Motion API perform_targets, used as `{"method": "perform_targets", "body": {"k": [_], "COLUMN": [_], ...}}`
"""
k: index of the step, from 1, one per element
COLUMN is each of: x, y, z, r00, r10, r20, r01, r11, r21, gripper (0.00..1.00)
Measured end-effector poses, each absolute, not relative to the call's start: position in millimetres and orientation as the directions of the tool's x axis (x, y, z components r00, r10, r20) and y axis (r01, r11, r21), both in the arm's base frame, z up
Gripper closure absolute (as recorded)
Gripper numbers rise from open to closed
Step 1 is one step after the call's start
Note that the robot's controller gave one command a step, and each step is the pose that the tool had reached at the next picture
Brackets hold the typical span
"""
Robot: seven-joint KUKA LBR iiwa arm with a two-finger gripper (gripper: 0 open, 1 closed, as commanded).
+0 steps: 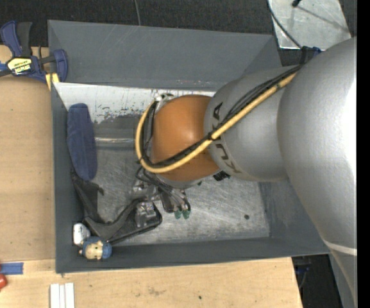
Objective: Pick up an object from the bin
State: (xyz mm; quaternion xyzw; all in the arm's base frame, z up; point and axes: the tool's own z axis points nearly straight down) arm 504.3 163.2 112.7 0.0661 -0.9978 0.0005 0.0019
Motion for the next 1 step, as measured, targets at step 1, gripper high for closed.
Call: {"method": "perform_targets", "body": {"k": [1], "x": [499.7], "y": [172.1], "z": [214.1], "r00": [-0.99], "r10": [-0.144], "r20": [-0.002], "r01": [-0.144], "r11": [0.99], "r21": [0.0], "gripper": [1.0]}}
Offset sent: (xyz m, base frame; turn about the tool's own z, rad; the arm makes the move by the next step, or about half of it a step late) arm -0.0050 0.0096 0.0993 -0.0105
